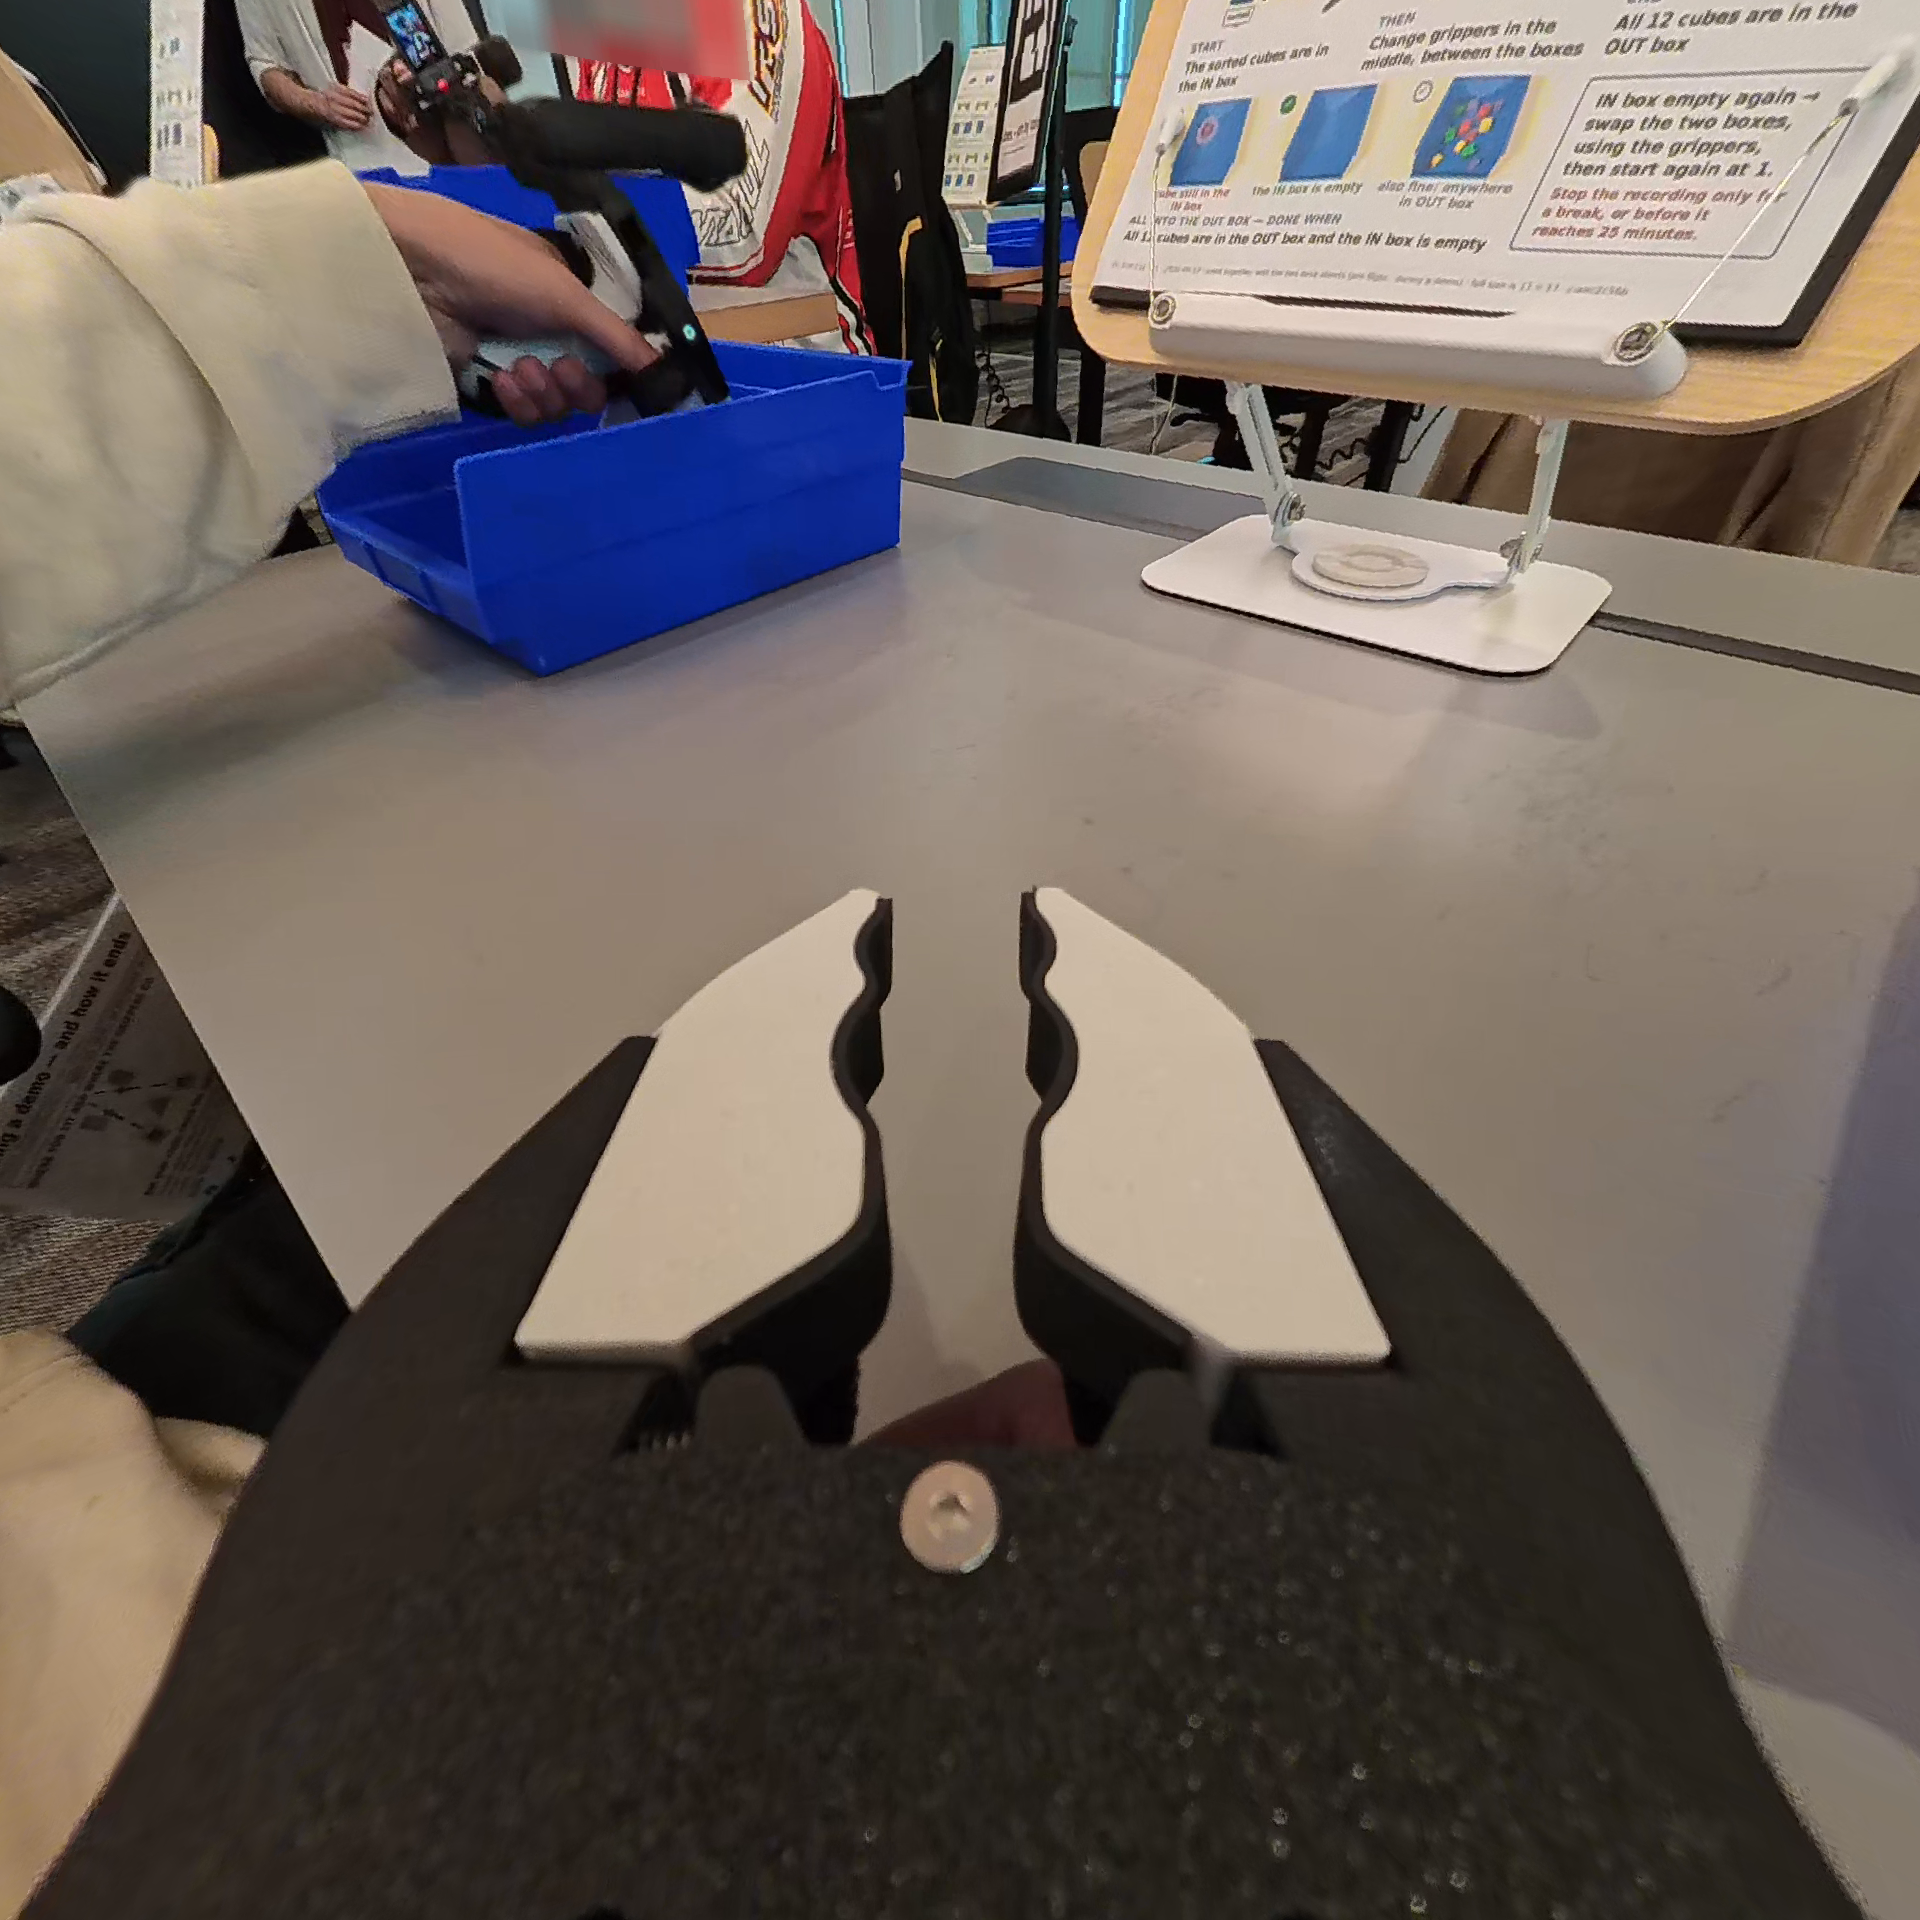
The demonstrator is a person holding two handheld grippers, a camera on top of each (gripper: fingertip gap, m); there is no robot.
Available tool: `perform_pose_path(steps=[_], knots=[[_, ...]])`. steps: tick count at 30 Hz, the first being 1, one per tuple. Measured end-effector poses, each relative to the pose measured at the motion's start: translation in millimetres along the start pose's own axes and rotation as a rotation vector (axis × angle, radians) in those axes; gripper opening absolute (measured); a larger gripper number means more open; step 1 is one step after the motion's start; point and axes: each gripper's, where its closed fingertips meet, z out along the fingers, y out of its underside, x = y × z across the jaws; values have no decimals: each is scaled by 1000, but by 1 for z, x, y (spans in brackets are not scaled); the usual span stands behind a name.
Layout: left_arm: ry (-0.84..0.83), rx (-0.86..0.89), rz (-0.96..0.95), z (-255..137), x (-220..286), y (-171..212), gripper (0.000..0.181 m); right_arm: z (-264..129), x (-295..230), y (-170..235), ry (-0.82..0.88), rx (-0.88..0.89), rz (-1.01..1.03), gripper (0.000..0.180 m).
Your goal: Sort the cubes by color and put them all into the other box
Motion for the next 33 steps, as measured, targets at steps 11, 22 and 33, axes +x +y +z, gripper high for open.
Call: perform_pose_path(steps=[11,22,33], knots=[[11,-4,17,13,7,-2,29,-2,-6,-1,0,-12,-42,23],[702,735,315,-179,172,52,28,-19,31,-10,80,27,-27,23],[1470,403,352,-187,364,147,28,7,-13,-50,-129,125,-362,35]])
